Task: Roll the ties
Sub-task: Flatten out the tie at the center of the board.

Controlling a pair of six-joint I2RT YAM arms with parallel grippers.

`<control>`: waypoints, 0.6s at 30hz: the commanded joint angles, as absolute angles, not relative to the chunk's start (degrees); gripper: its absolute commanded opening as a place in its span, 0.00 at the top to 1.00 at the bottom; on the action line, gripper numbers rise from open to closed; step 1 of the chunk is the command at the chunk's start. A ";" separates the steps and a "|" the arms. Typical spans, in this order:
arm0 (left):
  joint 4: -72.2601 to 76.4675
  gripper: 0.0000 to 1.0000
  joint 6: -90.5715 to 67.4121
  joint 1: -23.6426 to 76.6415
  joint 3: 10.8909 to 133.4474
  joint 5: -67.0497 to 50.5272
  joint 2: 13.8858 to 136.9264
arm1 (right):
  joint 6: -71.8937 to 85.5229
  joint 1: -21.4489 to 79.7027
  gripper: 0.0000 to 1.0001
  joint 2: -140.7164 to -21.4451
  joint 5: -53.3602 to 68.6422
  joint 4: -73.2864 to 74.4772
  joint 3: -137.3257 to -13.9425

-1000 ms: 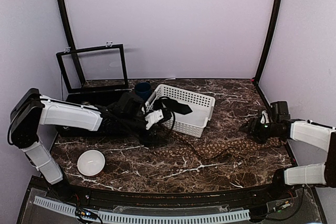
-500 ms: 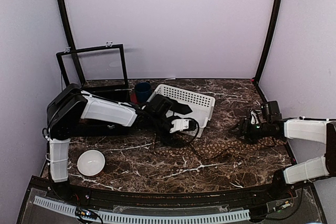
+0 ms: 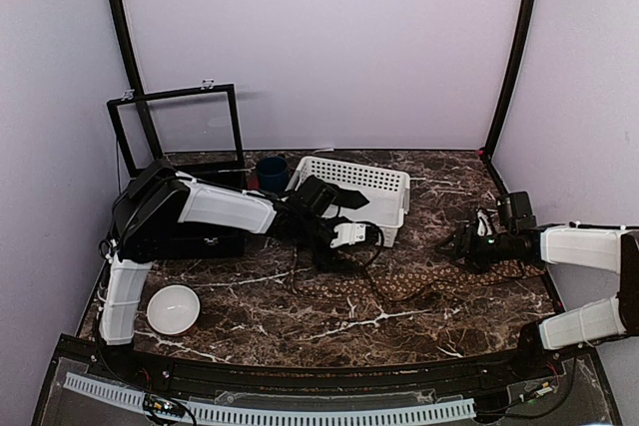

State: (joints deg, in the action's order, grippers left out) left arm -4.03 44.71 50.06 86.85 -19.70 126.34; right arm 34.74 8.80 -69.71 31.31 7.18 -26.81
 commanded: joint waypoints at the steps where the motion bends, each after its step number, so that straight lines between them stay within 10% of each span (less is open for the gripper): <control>1: -7.67 0.32 47.32 49.92 84.12 -23.40 121.36 | 34.00 9.15 0.37 -70.34 31.80 5.34 -26.99; 13: 6.38 0.99 42.87 50.48 74.20 -10.44 114.57 | 32.14 9.01 0.41 -73.05 29.58 7.05 -27.16; 18: 17.88 1.00 33.15 50.89 65.51 -2.18 106.28 | 31.85 8.81 0.47 -74.97 28.16 6.60 -26.81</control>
State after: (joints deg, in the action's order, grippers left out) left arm 5.74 41.82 50.50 69.60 -10.57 114.74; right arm 32.97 8.80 -73.93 29.82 7.31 -26.81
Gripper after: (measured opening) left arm 0.020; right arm 0.546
